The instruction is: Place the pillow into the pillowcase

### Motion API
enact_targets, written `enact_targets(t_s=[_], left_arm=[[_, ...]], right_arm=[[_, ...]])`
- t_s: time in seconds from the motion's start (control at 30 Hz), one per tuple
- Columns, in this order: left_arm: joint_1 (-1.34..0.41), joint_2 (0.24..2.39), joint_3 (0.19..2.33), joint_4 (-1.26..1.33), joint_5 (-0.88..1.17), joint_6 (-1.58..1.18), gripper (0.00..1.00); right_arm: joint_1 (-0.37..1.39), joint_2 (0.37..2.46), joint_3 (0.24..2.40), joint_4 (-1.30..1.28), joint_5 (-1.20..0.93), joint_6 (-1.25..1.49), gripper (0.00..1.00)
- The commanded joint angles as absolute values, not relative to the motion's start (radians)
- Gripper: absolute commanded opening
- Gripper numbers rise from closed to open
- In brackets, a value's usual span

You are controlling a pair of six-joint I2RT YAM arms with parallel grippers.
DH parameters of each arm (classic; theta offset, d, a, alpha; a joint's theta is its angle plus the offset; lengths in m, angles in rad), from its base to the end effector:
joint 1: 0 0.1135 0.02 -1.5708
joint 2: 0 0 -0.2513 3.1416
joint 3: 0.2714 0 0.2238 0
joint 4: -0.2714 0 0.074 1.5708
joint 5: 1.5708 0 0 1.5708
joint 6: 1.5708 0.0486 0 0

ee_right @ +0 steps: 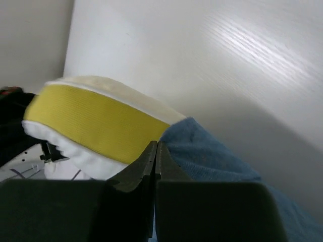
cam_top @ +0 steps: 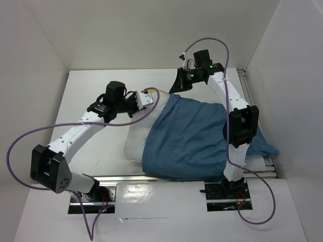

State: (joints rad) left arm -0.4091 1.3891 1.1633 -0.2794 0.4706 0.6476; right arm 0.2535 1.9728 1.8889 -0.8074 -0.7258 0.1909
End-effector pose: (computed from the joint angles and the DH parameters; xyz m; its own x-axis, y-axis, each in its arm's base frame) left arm 0.2672 -0.1399 0.3141 0.0794 0.5516 -0.8303 0.8410 0.4102 0.3529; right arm 0.3864 0.1334 0.3006 -0.8516 -0.0740 -0.5190 -0.4377 0.6452 0.6262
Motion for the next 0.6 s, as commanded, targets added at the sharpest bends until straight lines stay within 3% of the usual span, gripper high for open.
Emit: enact_targets(t_s=[0.0,0.2,0.57], left_arm=[[-0.434,1.359,1.161,-0.131,0.456,0.669,0.0],[-0.475,1.428,1.187,-0.065,0.384,0.603,0.0],[-0.503,1.447,1.22,0.064,0.296,0.517,0.0]], right_arm=[[0.346,1.994,2.04,-0.741,-0.847,0.179,0.0],[0.51,2.074,2.324,-0.71,-0.923,0.179,0.0],[0.59,2.086,2.38,-0.646,-0.968,0.229,0.0]])
